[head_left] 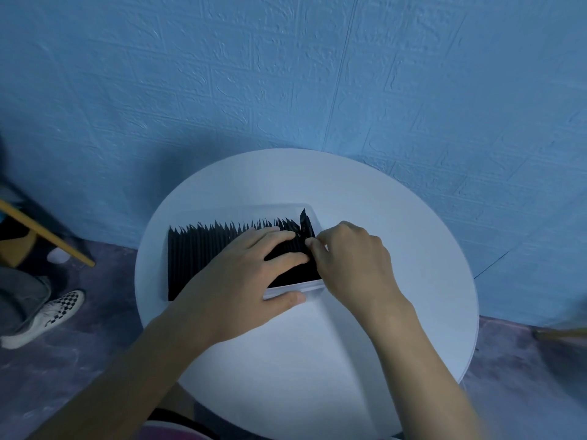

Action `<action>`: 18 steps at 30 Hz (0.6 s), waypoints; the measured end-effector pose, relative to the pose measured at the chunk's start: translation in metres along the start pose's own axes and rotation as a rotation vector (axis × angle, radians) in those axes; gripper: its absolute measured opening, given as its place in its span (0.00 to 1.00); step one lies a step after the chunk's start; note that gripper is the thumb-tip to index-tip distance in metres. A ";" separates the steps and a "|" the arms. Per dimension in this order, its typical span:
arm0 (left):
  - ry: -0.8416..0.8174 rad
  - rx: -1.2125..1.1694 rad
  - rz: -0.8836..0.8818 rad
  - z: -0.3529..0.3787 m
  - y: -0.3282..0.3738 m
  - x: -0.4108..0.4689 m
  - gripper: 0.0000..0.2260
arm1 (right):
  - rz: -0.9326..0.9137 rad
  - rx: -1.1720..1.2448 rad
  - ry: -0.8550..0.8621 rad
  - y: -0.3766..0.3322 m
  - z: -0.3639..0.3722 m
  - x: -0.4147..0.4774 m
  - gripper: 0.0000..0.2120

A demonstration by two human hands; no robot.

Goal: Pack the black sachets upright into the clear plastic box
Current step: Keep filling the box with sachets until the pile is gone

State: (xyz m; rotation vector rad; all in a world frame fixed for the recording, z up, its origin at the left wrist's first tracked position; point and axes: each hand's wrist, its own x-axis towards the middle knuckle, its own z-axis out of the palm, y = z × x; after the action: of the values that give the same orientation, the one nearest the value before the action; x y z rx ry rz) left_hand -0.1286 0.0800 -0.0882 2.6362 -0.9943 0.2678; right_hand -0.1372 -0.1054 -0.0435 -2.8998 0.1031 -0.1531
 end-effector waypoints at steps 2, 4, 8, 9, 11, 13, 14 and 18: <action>0.002 -0.003 -0.005 -0.001 0.001 -0.001 0.24 | -0.027 0.045 0.039 0.003 0.002 0.001 0.13; 0.000 -0.003 -0.008 -0.001 0.001 -0.001 0.24 | -0.051 0.114 0.056 0.005 0.003 0.003 0.11; -0.001 -0.004 -0.009 -0.001 0.000 -0.001 0.24 | -0.089 0.177 0.064 0.009 0.006 0.005 0.10; 0.002 -0.002 -0.010 -0.001 0.000 -0.001 0.24 | -0.089 0.184 0.063 0.009 0.008 0.005 0.09; 0.008 0.003 -0.005 0.000 0.000 0.000 0.23 | -0.086 0.188 0.052 0.011 0.010 0.004 0.08; 0.007 0.009 -0.004 0.000 0.000 0.000 0.24 | -0.084 0.190 0.036 0.013 0.011 0.003 0.08; 0.005 0.009 -0.006 0.000 -0.001 0.000 0.24 | -0.083 0.191 0.029 0.014 0.012 0.002 0.08; -0.001 0.018 -0.002 0.001 -0.002 0.001 0.25 | -0.103 0.182 0.023 0.018 0.012 0.003 0.11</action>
State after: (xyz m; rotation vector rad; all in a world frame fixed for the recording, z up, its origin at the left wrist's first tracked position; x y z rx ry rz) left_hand -0.1266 0.0806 -0.0892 2.6537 -0.9942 0.2767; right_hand -0.1339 -0.1202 -0.0591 -2.7225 -0.0543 -0.2024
